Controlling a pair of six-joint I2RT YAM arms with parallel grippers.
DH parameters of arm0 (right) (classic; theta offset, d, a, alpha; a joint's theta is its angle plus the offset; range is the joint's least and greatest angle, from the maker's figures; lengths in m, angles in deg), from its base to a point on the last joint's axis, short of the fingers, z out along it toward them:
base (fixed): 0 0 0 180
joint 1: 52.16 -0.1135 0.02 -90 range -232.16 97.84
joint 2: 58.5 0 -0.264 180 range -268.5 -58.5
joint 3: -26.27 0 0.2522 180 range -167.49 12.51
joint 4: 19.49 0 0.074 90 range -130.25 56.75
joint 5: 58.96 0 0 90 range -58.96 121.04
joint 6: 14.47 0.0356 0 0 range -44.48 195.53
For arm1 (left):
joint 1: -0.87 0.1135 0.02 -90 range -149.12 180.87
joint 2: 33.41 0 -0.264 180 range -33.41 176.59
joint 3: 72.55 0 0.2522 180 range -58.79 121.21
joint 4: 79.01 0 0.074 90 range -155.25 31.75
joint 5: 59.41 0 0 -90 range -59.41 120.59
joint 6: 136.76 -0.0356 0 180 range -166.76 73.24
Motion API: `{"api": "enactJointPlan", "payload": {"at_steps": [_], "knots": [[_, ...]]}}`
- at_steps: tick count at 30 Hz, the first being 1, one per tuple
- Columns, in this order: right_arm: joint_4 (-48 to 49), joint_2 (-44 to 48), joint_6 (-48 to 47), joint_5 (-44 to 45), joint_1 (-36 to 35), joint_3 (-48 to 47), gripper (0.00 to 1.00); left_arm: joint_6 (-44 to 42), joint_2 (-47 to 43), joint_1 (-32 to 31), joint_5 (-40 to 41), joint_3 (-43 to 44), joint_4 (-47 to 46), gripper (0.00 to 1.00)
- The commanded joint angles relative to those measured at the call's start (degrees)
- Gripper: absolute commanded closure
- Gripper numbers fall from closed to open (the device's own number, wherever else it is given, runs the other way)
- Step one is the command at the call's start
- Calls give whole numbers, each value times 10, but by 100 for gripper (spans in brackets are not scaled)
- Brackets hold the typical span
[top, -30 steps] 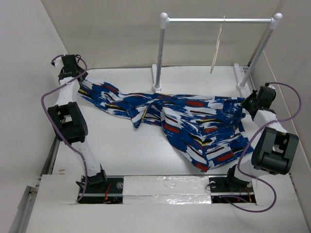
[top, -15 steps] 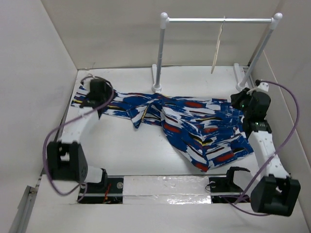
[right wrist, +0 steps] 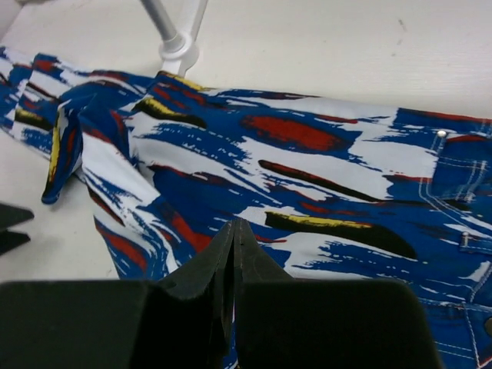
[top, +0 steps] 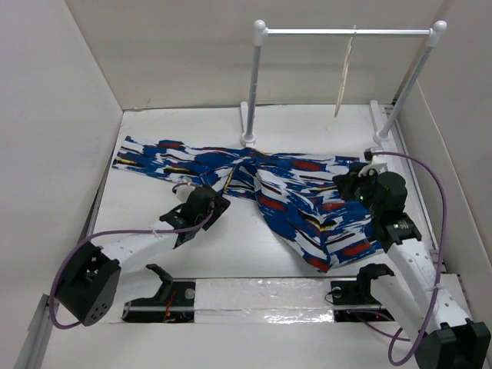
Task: Place the trousers on the hanger
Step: Flatten out the trousers at the center of the board.
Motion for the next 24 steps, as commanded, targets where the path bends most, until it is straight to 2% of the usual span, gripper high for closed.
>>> {"api": "enactJointPlan", "payload": {"at_steps": [1, 6, 10, 15, 19, 24], "knots": [[-12, 2, -30, -8, -34, 1, 94, 73, 14, 1, 71, 15, -57, 35], [-22, -4, -34, 4, -63, 4, 93, 123, 45, 1, 101, -11, -95, 42], [-19, -13, -38, 17, -89, 13, 93, 180, 56, 1, 112, -30, -141, 42], [-23, -27, -41, 20, -113, 13, 92, 241, 61, 1, 136, -38, -133, 41], [-21, -30, -41, 35, -121, 16, 92, 249, 81, 1, 126, -44, -181, 40], [-22, -35, -40, 34, -126, 17, 92, 268, 119, 1, 117, -33, -194, 41]]}}
